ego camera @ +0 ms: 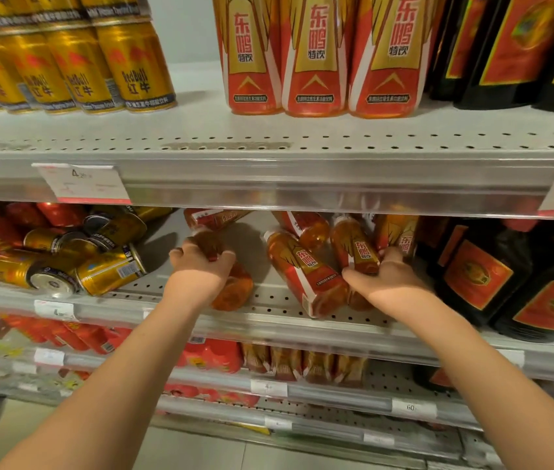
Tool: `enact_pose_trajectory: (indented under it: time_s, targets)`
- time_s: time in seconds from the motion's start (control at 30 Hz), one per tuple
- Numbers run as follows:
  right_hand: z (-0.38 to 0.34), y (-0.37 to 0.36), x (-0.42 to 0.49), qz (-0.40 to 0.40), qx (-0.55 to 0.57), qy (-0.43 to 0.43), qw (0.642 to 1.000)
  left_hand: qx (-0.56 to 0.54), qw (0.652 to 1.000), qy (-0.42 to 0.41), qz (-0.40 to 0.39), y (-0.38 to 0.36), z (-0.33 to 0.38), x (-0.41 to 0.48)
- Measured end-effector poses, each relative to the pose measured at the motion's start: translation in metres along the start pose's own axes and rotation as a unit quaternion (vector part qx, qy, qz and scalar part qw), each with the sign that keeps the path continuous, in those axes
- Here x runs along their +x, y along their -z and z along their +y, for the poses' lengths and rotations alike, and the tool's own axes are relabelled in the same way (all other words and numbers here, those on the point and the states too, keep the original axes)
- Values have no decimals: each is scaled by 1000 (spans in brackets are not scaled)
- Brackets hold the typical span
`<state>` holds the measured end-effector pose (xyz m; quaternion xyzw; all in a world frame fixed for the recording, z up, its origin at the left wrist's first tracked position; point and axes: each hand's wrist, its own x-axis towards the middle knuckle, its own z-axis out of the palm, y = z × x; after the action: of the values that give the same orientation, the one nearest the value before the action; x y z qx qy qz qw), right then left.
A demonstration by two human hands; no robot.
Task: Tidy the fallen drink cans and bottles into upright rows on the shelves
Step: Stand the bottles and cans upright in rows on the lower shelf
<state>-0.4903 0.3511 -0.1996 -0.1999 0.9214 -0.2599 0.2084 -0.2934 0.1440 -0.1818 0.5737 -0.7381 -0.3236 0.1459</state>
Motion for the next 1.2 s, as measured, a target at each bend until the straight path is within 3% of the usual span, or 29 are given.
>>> enact_pose_trajectory:
  time_s: [0.07,0.13,0.2,0.27,0.37,0.43,0.5,0.67,0.8,1.0,1.2]
  targets:
    - [-2,1,0,-9,-16,-3,1000,128,991,-26,29,6,4,-6]
    - [-2,0,0,-11,-21,-2,1000,239,959,-117,100,7,14,-19]
    - [-1,1,0,-13,-19,2,1000,200,952,-202,111,-1,32,-38]
    - [3,4,0,-23,-16,6,1000,145,958,-243,43,-17,50,-55]
    - [10,11,-2,-62,17,-4,998,163,967,-174,-90,-42,66,-61]
    - [11,13,-3,-67,46,-15,997,172,969,-106,-140,-49,67,-59]
    - [10,14,-2,-61,48,-17,997,108,978,-32,-175,-54,68,-57]
    - [12,16,-2,-68,73,-6,995,-25,989,17,-145,-69,66,-52]
    - [20,9,-10,-33,145,27,989,-144,975,56,-159,-75,55,-50]
    - [37,8,-30,7,267,122,956,-259,952,-21,-160,-72,45,-62]
    - [54,8,-46,69,280,188,939,-132,964,-195,-127,-76,61,-68]
